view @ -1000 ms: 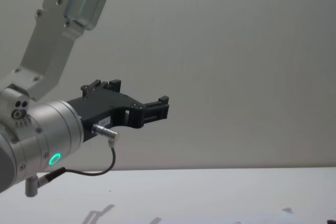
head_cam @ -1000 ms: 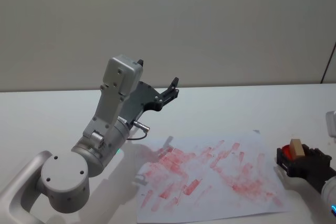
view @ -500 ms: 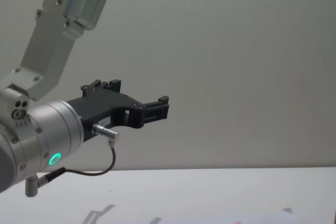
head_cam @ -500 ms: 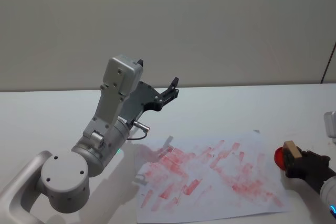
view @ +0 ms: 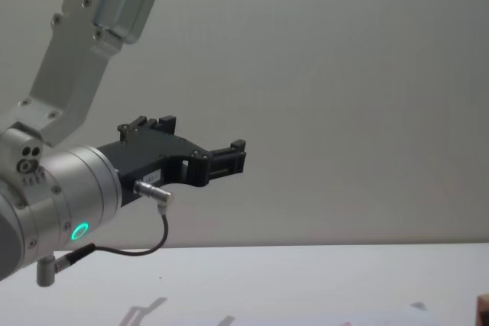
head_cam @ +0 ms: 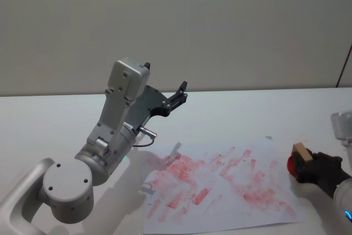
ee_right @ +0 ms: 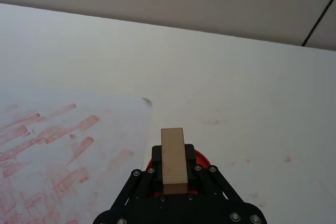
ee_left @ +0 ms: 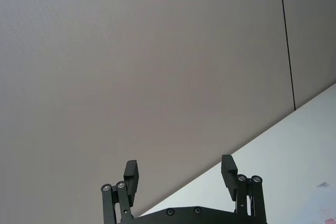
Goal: Use the one hand to pick up the stamp and affix it onto the A4 paper.
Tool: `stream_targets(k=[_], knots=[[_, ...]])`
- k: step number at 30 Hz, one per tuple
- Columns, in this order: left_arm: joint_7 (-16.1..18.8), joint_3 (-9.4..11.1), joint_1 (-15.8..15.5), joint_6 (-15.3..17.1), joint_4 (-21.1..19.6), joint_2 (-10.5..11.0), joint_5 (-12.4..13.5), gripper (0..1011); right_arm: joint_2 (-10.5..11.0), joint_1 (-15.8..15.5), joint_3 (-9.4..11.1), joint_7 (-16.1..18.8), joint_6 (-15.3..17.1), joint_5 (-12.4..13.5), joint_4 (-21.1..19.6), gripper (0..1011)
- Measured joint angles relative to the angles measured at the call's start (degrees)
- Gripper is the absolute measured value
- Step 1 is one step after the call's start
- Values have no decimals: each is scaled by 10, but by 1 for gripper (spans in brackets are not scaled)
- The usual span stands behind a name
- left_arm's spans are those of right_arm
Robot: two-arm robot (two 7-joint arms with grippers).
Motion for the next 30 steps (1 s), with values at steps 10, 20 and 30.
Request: stream_targets(k=[10, 20, 30], knots=[[0, 0, 0, 0, 0, 0, 0, 1001, 4, 24, -12, 61, 9, -65, -6, 218], [0, 0, 0, 0, 0, 0, 0, 1001, 2, 52, -26, 142, 0, -119, 0, 218], [0, 0, 0, 0, 0, 0, 0, 1001, -4, 78, -38, 216, -26, -141, 21, 218]])
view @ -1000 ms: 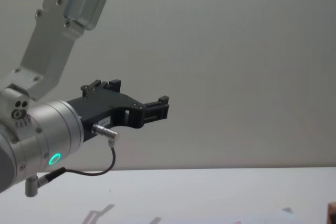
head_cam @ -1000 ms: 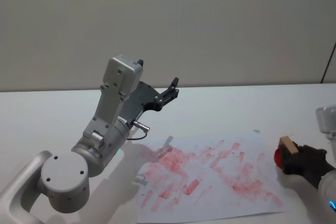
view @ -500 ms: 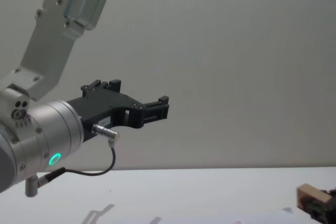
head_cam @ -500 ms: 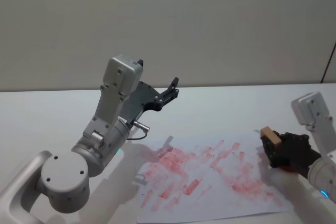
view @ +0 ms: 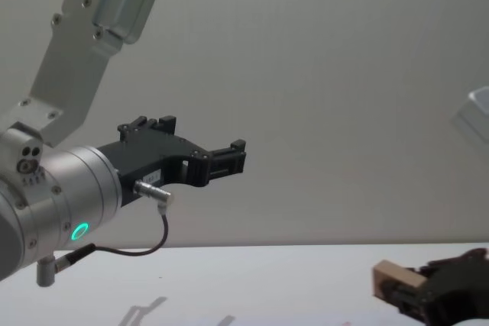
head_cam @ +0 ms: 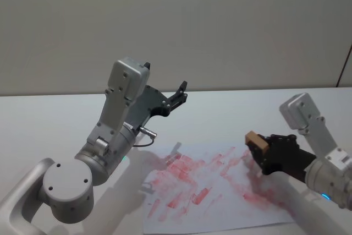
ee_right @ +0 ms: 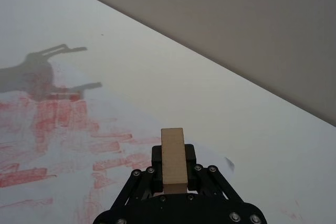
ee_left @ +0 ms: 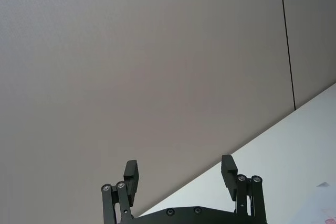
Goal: Use the one hand to pick up the stamp and affix it onto the A4 paper.
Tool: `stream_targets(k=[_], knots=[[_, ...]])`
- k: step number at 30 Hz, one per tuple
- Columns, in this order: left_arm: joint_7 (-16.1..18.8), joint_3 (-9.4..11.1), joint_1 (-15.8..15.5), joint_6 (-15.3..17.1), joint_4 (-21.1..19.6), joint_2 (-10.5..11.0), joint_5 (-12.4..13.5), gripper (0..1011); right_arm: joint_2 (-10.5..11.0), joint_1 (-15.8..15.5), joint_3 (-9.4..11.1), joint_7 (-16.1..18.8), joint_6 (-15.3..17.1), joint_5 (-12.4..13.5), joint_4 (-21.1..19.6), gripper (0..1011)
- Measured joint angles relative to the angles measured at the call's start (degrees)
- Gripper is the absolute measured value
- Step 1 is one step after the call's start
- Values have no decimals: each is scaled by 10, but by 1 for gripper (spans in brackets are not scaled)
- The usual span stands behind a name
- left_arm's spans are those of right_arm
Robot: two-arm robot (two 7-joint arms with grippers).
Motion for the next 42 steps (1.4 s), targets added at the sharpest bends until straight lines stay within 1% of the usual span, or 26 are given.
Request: stream_targets(k=[3, 6, 7, 14, 19, 24, 28, 33, 34, 36, 37, 42], knots=[[0, 0, 0, 0, 0, 0, 0, 1001, -4, 11, -4, 32, -15, -1, 13, 218], [0, 0, 0, 0, 0, 0, 0, 1001, -6, 16, -6, 51, -24, 1, 23, 218], [0, 0, 0, 0, 0, 0, 0, 1001, -8, 21, -8, 65, -31, 5, 31, 218], [0, 0, 0, 0, 0, 0, 0, 1001, -17, 35, -15, 119, -48, 28, 63, 218], [0, 0, 0, 0, 0, 0, 0, 1001, -21, 43, -19, 147, -44, 41, 80, 218], [0, 0, 0, 0, 0, 0, 0, 1001, -24, 51, -25, 171, -25, 41, 92, 218], [0, 0, 0, 0, 0, 0, 0, 1001, -25, 57, -29, 184, -7, 31, 96, 218], [0, 0, 0, 0, 0, 0, 0, 1001, -26, 65, -36, 201, 18, 10, 99, 218], [0, 0, 0, 0, 0, 0, 0, 1001, -27, 69, -38, 206, 26, 1, 99, 218], [0, 0, 0, 0, 0, 0, 0, 1001, -28, 72, -40, 212, 34, -8, 99, 218], [0, 0, 0, 0, 0, 0, 0, 1001, -28, 77, -42, 219, 42, -18, 99, 218], [0, 0, 0, 0, 0, 0, 0, 1001, -31, 89, -48, 236, 60, -46, 100, 218]])
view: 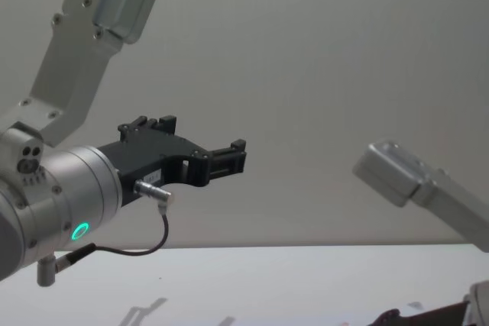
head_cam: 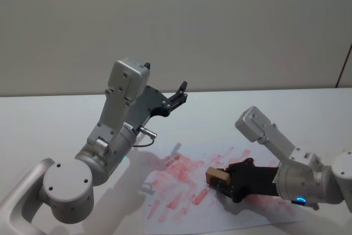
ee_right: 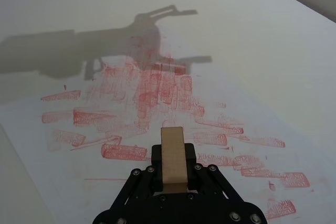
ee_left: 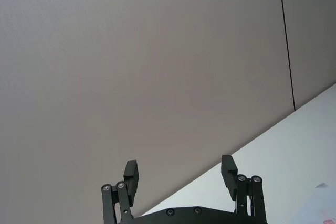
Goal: Use the one hand to pick up the stamp and affix it onto the A4 paper.
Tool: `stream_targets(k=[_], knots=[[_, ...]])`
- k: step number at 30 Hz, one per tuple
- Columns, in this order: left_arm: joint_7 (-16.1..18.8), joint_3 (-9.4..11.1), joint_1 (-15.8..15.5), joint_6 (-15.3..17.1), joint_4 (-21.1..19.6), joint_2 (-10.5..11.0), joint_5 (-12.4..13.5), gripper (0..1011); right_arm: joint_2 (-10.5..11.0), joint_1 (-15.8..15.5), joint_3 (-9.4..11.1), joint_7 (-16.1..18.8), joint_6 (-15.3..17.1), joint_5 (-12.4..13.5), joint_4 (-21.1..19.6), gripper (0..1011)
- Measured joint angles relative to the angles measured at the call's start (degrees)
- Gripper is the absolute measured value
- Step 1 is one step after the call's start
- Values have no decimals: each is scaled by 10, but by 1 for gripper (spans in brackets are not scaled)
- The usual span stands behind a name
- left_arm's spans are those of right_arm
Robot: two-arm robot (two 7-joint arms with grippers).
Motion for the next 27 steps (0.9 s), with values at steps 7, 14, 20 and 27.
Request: stream_targets(k=[7, 14, 20, 27], knots=[[0, 0, 0, 0, 0, 0, 0, 1001, -2, 10, -9, 7, 6, -26, 0, 218], [0, 0, 0, 0, 0, 0, 0, 1001, 0, 10, -12, -10, -10, -34, -5, 218], [0, 0, 0, 0, 0, 0, 0, 1001, 6, 3, -10, -41, -37, -29, -21, 218], [0, 0, 0, 0, 0, 0, 0, 1001, 19, -17, -2, -93, -67, -10, -50, 218]])
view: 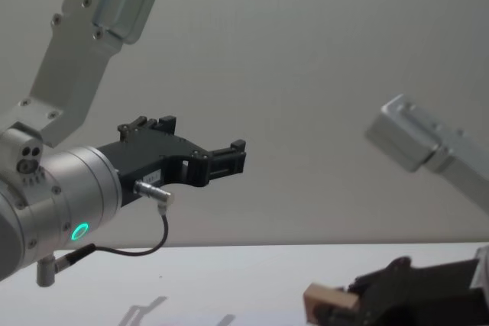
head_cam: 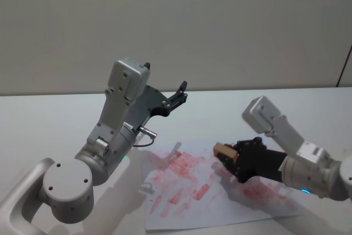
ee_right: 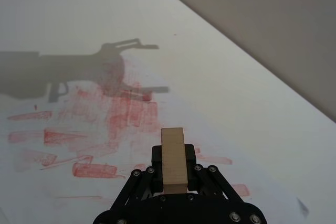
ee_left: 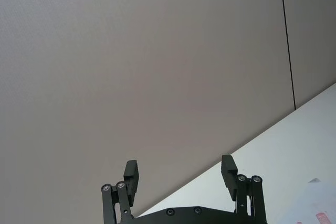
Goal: Use the one hand to pick up the stamp and affix it onto the A4 paper.
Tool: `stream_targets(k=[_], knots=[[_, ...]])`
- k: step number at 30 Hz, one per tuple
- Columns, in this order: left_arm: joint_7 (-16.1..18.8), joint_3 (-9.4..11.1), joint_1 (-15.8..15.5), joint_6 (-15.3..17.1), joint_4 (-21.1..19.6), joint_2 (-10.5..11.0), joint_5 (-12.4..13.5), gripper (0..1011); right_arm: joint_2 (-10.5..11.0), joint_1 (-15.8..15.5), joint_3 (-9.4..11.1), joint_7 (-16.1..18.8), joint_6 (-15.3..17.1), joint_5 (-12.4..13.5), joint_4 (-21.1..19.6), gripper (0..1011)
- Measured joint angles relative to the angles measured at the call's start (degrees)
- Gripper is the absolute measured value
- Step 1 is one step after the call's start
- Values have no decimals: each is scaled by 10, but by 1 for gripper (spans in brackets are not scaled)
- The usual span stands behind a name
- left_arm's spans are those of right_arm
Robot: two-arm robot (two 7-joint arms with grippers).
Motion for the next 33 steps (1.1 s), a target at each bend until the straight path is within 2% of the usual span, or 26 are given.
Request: stream_targets(k=[13, 19, 22, 33], knots=[[0, 0, 0, 0, 0, 0, 0, 1001, 32, -54, 19, -120, -24, 50, -57, 218], [0, 0, 0, 0, 0, 0, 0, 1001, 46, -81, 28, -170, -24, 75, -79, 218], [0, 0, 0, 0, 0, 0, 0, 1001, 56, -99, 36, -206, -21, 94, -92, 218], [0, 0, 0, 0, 0, 0, 0, 1001, 81, -149, 61, -303, -11, 151, -122, 218]])
